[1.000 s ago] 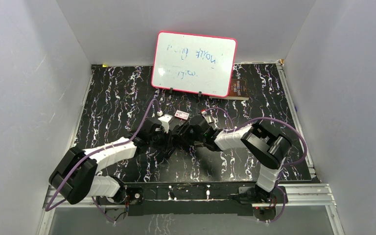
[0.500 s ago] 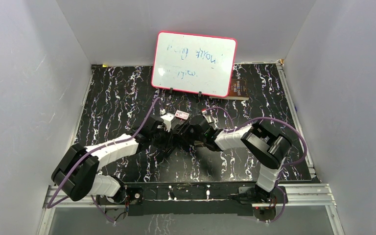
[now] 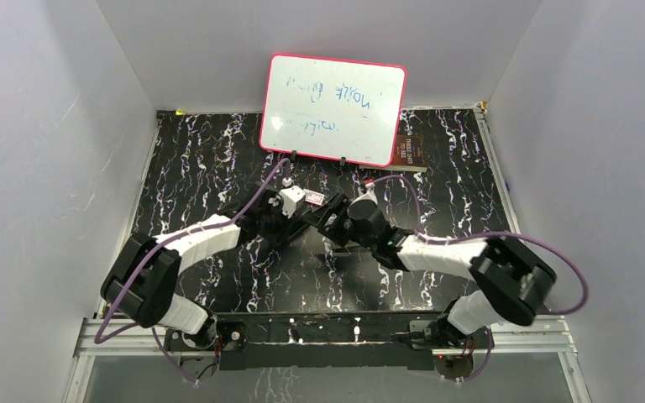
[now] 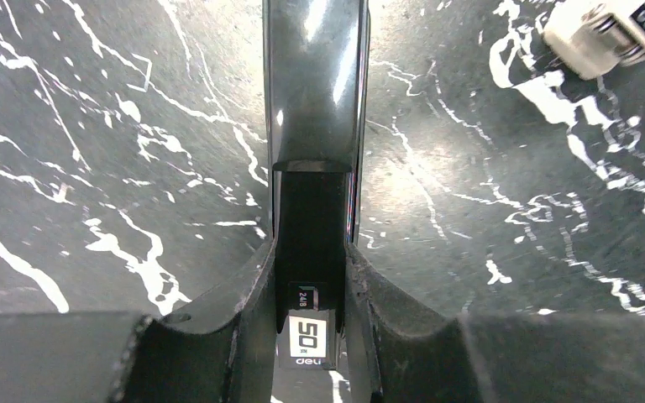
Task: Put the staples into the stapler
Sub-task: Place the stapler at the center of the board.
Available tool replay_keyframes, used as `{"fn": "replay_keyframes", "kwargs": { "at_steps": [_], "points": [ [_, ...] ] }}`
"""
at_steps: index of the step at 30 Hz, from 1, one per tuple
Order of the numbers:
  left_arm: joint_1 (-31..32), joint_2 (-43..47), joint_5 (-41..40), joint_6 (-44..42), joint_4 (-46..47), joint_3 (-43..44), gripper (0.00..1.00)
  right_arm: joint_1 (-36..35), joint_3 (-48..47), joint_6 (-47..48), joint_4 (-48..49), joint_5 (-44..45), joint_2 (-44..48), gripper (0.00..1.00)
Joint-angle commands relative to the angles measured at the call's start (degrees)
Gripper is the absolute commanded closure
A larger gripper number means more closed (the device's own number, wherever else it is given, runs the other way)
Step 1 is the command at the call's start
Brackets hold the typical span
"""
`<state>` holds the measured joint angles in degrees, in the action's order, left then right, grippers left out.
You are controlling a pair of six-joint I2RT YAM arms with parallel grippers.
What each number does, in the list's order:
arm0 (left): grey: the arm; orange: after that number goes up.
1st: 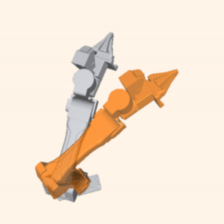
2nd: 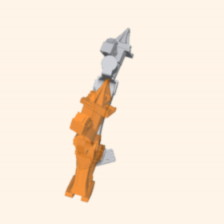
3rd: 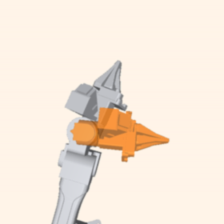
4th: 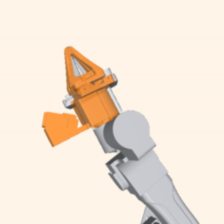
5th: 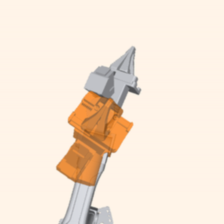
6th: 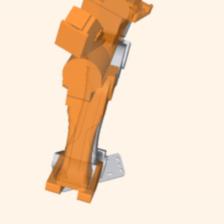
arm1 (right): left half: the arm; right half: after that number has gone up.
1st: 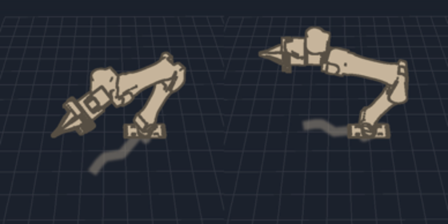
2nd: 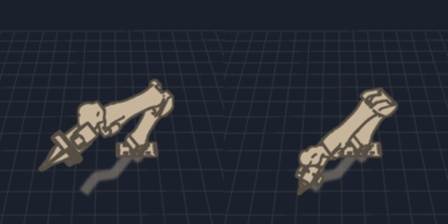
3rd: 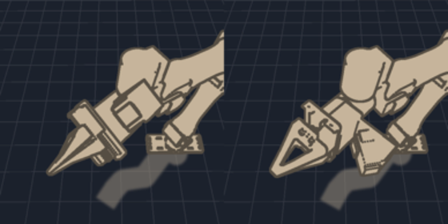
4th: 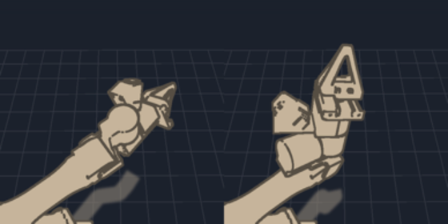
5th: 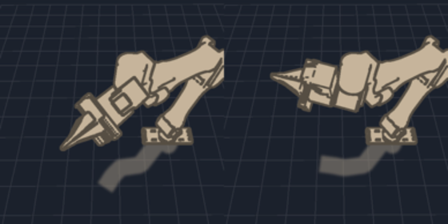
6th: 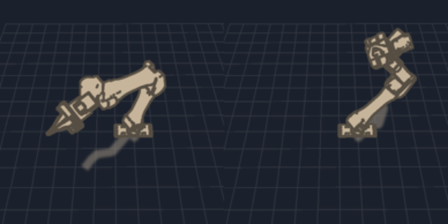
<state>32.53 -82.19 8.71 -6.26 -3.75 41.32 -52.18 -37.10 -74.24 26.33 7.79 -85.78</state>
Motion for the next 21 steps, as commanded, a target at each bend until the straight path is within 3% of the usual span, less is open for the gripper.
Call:
{"fn": "replay_keyframes", "kwargs": {
  "at_steps": [1,3,6,8,9,15,21],
  "points": [
    [-1.5,-0.5,5.0,-18.6,-2.1,3.5,0.84,0.0,3.7,8.2,-0.9,6.5,10.1,0.22],
    [-2.0,-1.7,7.2,-27.8,-3.7,3.9,0.77,0.0,6.1,12.2,-1.4,8.6,15.0,0.22],
    [-2.6,-4.8,10.1,-34.0,-7.0,6.7,0.67,0.0,8.7,17.6,-4.2,11.4,22.2,0.21],
    [-3.5,-6.3,13.5,-35.3,-8.8,8.5,0.54,0.0,9.3,21.2,-7.8,13.5,27.4,0.19],
    [-4.0,-6.8,15.1,-35.5,-9.0,9.1,0.41,0.0,9.4,22.8,-10.6,15.1,29.5,0.18],
    [-5.5,-3.4,16.7,-33.1,-5.9,9.5,0.19,0.0,8.6,32.8,-20.1,22.6,40.1,0.14],
    [-6.5,12.0,13.1,-20.2,5.0,5.4,0.08,0.0,5.2,38.4,-25.0,30.4,42.4,0.1]
  ]
}}
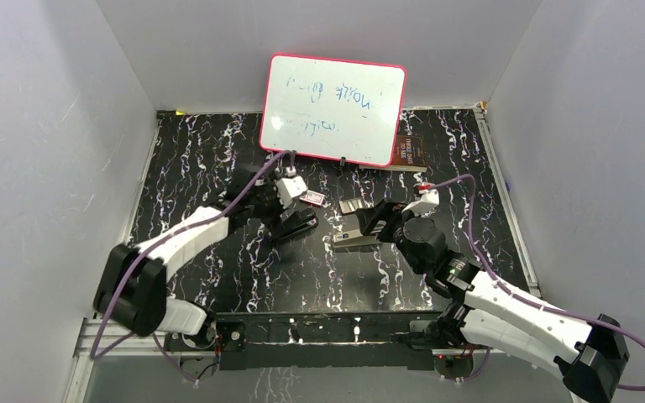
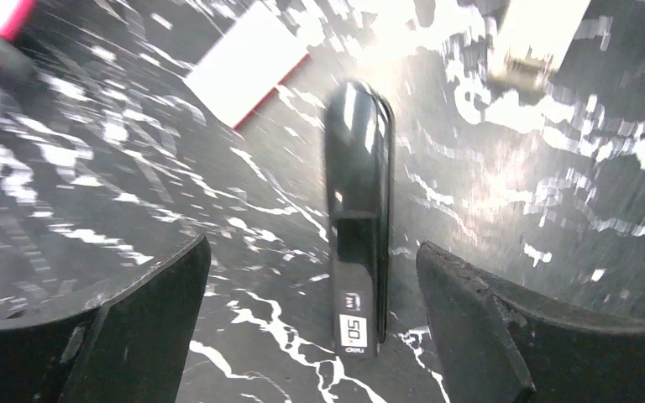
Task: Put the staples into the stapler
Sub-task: Place the stapler at the center of the board, then reset both arms
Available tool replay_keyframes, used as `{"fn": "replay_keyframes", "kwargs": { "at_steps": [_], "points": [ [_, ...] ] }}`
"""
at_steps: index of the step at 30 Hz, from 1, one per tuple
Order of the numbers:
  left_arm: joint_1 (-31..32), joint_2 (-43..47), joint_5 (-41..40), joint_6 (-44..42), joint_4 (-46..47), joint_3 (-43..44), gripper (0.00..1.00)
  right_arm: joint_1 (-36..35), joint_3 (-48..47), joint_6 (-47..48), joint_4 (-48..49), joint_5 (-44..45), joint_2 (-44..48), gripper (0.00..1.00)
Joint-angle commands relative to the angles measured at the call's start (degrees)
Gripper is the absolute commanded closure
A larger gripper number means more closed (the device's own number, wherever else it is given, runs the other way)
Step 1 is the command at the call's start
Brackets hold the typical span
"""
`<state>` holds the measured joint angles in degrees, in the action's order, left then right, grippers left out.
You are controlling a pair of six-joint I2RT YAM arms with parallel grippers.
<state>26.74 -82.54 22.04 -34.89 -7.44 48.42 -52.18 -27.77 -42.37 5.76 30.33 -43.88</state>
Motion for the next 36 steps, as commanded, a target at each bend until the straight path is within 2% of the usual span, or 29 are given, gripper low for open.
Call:
{"fn": "replay_keyframes", "kwargs": {
  "at_steps": [1,3,6,10,14,19,25,36],
  "points": [
    [-0.7,15.1,-2.6,11.7,10.8,-2.7,0.03,0.0,-4.9,7.1,-5.6,8.9,0.5,0.1],
    [-0.8,20.1,-9.3,18.6,12.8,-4.2,0.02,0.0,-6.0,8.2,-7.6,10.8,0.8,0.1],
    [-0.9,26.9,-24.1,27.4,11.4,-5.6,0.02,0.0,-7.1,10.0,-9.8,13.8,1.9,0.05],
    [-0.9,35.0,-38.5,39.4,4.1,-6.5,0.02,0.0,-7.9,13.9,-11.4,15.6,3.7,0.02],
    [-0.9,43.1,-47.8,51.0,-4.1,-8.2,0.02,0.0,-8.5,17.4,-13.4,17.5,5.6,0.02],
    [-0.9,53.1,-51.8,53.3,-6.5,-13.4,0.02,0.0,-8.4,18.1,-18.7,18.5,10.2,0.02],
    [-0.9,61.2,-56.3,53.0,-6.0,-18.1,0.02,0.0,-4.5,18.8,-16.9,18.9,17.6,0.02],
    [-0.9,61.9,-58.6,52.5,-5.0,-19.0,0.02,0.0,-3.7,14.7,-16.8,23.6,16.9,0.02]
  ]
}}
